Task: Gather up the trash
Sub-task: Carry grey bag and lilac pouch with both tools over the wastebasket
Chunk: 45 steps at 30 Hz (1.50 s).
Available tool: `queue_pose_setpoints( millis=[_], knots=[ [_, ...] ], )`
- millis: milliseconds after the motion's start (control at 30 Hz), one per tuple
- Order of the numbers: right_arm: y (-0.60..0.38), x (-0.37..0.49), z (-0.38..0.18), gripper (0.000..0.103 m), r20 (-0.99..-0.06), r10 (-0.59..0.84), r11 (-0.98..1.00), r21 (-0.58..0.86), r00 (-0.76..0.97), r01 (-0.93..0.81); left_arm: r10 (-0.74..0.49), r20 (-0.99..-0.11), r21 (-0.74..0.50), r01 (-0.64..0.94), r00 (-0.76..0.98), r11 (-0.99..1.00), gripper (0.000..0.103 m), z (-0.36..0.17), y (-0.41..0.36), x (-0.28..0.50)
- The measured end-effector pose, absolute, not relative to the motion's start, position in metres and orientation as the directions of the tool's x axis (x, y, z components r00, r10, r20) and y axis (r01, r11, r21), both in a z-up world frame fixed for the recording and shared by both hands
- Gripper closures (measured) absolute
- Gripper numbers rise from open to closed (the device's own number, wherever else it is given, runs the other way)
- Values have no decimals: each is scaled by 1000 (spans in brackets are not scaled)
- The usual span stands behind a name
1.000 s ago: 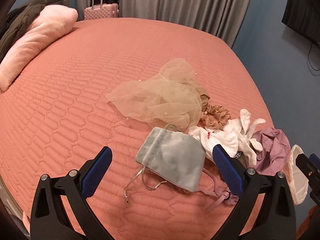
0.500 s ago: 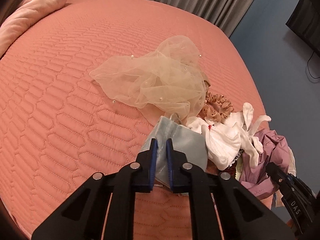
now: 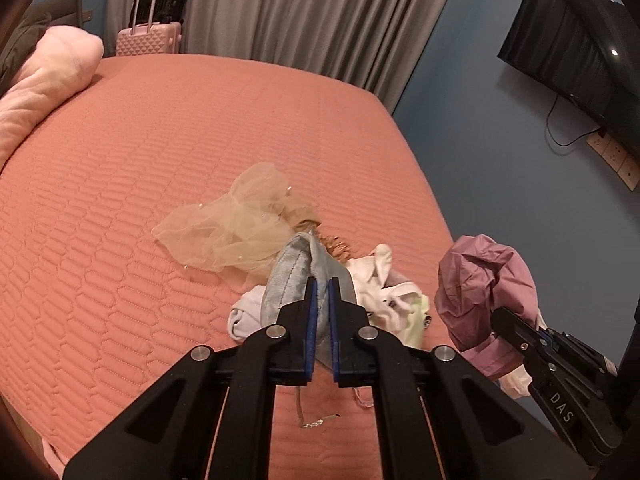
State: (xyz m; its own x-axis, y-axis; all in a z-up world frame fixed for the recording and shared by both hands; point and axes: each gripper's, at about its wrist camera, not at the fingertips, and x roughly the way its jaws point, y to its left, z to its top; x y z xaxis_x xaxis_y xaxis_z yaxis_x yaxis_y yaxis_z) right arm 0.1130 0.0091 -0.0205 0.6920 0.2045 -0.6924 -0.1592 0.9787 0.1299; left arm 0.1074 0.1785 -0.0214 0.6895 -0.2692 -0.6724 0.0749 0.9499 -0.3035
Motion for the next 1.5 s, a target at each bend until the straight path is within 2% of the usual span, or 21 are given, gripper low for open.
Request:
queue_pose_setpoints(
  millis=[367,600,900,1400,1467,1500],
  knots=[
    [-51,80,65,100,-556,174,984,131,813,-121,-410,-558,-318,271,722,909,97,58,111,84],
    [-111,65,89,100,-511,90,991,132,855,-26,-502,-530,-326,382,684,865,97,80,66,88],
    [-182,48,85,100,-507,-23,987,123,861,100,-591,-556,-345,485,585,804,97,73,-11,92],
    [-278,48,36,100,-582,-132,955,143,802,261,-667,-611,-357,603,427,714,96,25,-135,106],
    [-285,50,30,100,-590,-141,950,144,795,275,-662,-625,-356,603,415,714,93,19,-145,108],
    [-288,52,28,100,-592,-142,949,147,793,280,-657,-629,-353,599,416,718,84,16,-149,109]
  ],
)
